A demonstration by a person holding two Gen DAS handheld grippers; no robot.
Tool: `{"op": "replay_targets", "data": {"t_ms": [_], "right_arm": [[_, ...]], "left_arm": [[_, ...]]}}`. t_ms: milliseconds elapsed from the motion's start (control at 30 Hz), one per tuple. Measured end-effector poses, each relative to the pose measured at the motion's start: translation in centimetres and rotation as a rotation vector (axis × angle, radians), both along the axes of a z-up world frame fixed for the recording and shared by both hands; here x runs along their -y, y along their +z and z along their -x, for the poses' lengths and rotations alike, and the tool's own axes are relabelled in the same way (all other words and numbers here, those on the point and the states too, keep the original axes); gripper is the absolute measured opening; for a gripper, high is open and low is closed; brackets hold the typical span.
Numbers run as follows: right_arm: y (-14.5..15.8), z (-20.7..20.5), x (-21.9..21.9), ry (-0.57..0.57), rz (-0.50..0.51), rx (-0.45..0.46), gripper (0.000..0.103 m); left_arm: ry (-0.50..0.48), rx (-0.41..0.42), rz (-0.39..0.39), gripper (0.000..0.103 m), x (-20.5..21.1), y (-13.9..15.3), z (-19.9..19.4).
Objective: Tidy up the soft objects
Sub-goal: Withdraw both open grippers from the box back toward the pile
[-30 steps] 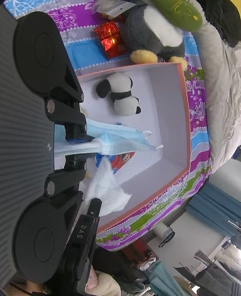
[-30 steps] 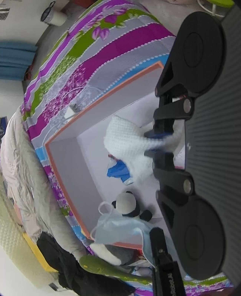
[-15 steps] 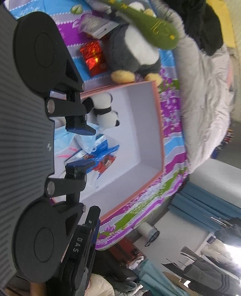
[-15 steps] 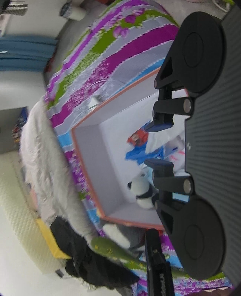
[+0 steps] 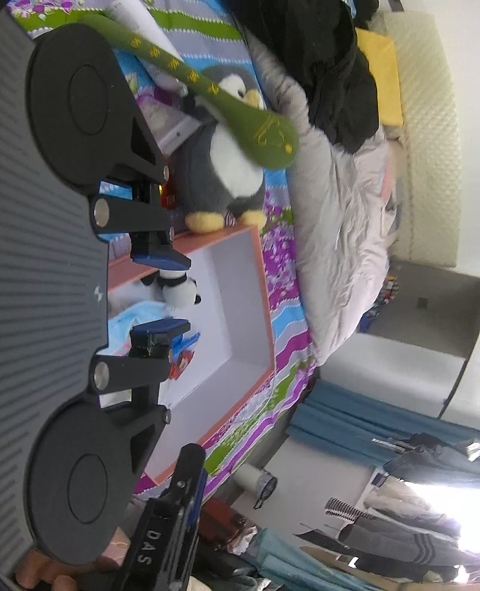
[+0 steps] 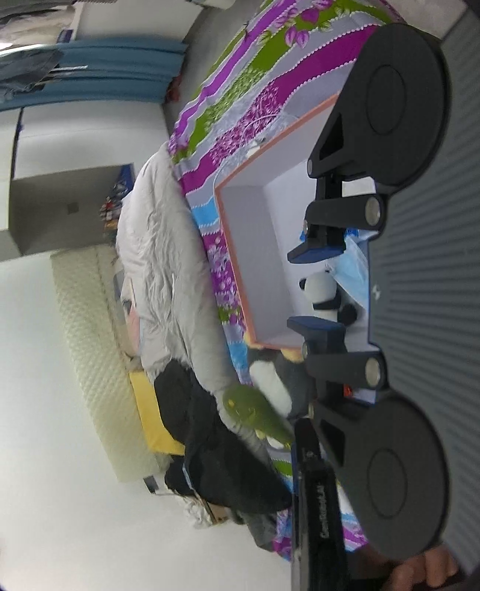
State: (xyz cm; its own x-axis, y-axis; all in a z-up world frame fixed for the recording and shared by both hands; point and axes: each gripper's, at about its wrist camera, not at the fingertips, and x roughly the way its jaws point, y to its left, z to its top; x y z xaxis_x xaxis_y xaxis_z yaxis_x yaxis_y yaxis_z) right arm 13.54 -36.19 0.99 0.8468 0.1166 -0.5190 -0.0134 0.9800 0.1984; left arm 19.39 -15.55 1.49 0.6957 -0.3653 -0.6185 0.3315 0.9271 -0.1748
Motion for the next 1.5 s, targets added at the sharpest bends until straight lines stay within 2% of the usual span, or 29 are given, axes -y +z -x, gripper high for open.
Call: {"op": "replay_targets", "data": {"t_ms": [233,600,1000,1500], "right_arm": [[-0.6,2.0,-3.3,0.064,0.024,0.03,0.035],[-2.1,4.3,-7.7,0.15,0.035,0.041,0.035],[-4.5,5.4,-12.6,0.236,0.061,0.021,0.035],[-8.0,7.2,-16.9,0.305,0.133,-0.026,0.035]], "left_arm": [[0.075,0.025,0.028,0.033,-4.1,-0.3,2.8],[0.127,0.084,0.005,0.033,-8.3,-1.5,6.6],[0.181,0.058,0.008,0.033,-11.7,-4.8,8.4],[0.266,-0.04,-0.009,0.033,-15.6,-10.3,11.0]]}}
